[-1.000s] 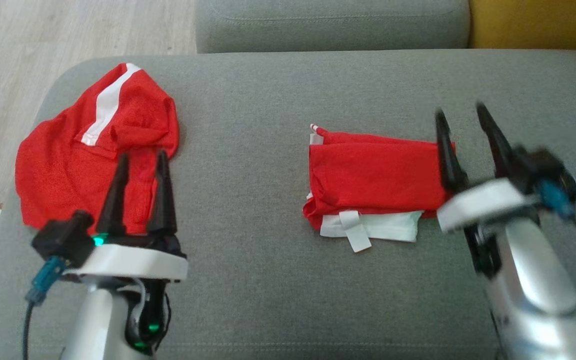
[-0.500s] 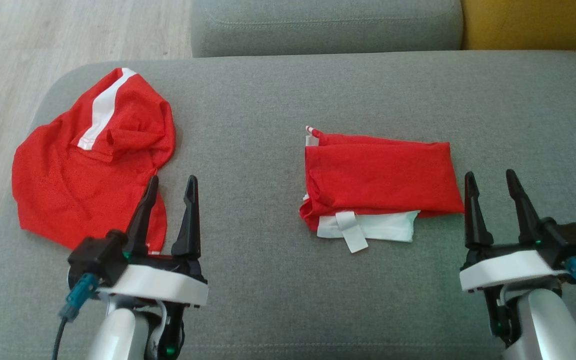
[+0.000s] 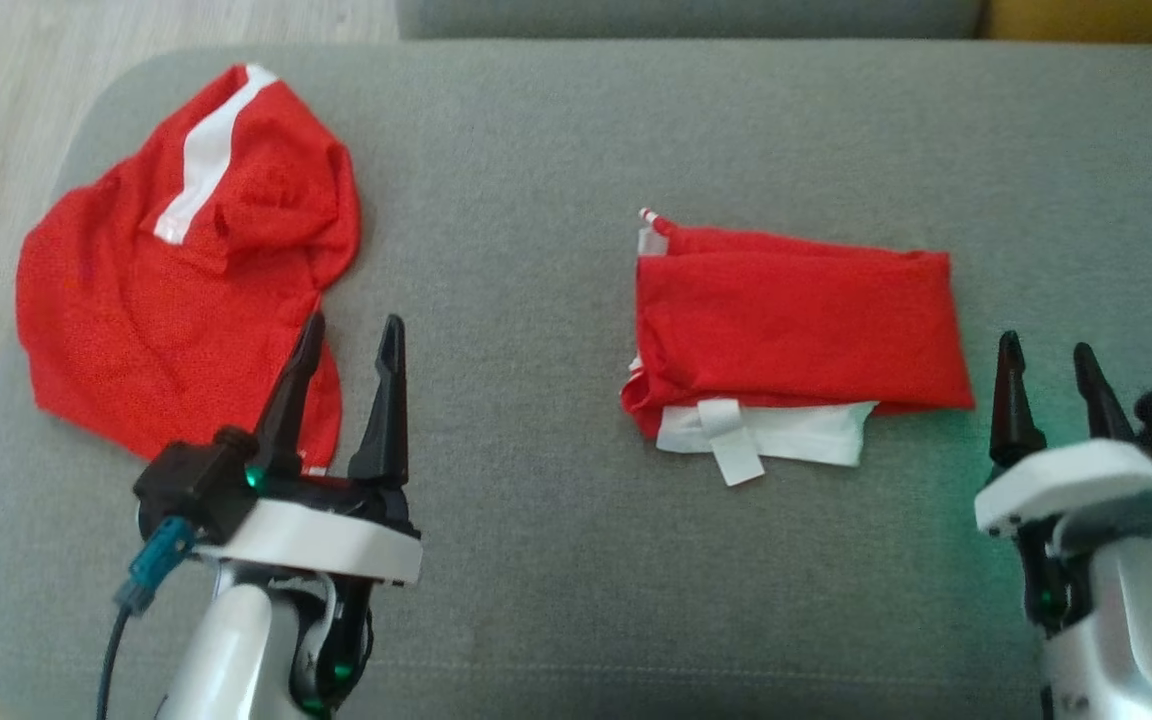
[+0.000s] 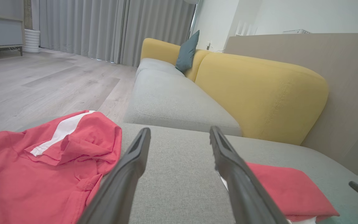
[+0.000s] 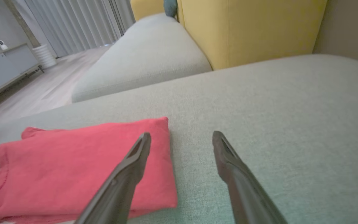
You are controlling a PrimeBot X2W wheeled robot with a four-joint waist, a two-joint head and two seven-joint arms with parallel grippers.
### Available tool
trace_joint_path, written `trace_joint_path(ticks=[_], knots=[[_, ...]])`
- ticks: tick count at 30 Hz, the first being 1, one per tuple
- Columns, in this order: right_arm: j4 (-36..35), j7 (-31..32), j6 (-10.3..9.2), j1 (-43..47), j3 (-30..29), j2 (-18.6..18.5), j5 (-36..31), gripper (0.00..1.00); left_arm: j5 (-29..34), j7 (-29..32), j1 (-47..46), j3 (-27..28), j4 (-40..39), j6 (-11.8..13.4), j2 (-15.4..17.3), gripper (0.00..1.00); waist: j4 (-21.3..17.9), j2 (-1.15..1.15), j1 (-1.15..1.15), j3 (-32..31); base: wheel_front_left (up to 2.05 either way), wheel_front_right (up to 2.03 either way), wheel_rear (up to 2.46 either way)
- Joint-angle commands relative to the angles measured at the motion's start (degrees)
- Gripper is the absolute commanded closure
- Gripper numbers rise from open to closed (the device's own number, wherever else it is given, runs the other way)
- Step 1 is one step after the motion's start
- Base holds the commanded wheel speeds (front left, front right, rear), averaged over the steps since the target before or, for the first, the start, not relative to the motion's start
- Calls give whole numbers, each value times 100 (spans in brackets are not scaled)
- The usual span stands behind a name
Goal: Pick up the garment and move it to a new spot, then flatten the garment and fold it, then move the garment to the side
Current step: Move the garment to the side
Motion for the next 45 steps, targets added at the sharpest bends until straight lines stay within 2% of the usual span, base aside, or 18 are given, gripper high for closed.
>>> trace_joint_path(ticks=[1,6,16,17,18,21,26,31,36,40,45], knots=[[48,91,37,-397,80,-15,6,0,49,-29,-294,137,-152,-38,52,0,136,0,0,205,0,0,0],[770,111,37,-921,110,-15,129,0,66,-29,-439,141,-104,-102,52,0,296,0,0,486,0,0,0],[1851,83,37,-1635,150,-15,-269,1,72,-29,-623,289,-106,-168,52,0,369,0,0,826,0,0,0],[1902,27,37,-1701,200,-15,-251,90,75,-29,-634,315,-109,-173,52,0,352,0,0,844,0,0,0],[1938,-29,37,-1764,259,-15,-221,100,79,-29,-643,344,-108,-177,52,0,328,0,0,855,0,0,0],[1915,-200,37,-1882,302,-15,-337,100,98,-29,-660,401,-100,-183,52,0,253,0,0,872,0,0,0],[1625,-244,37,-2098,62,-129,-1227,100,147,-29,-701,498,-95,-224,52,0,25,0,0,866,0,0,0],[1194,13,37,-2224,18,-809,-1876,100,143,-29,-734,496,-112,-254,52,0,-134,0,0,887,0,0,0],[800,241,37,-2270,-84,-1588,-2117,100,111,-29,-745,486,-131,-260,52,0,-182,0,0,905,0,0,0],[523,367,37,-2274,-211,-1934,-2054,100,97,-29,-724,488,-143,-272,52,0,-174,0,0,909,0,0,0],[108,537,37,-2124,-375,-2027,-2003,100,90,-29,-697,529,-141,-291,52,0,-144,0,0,915,0,0,0]])
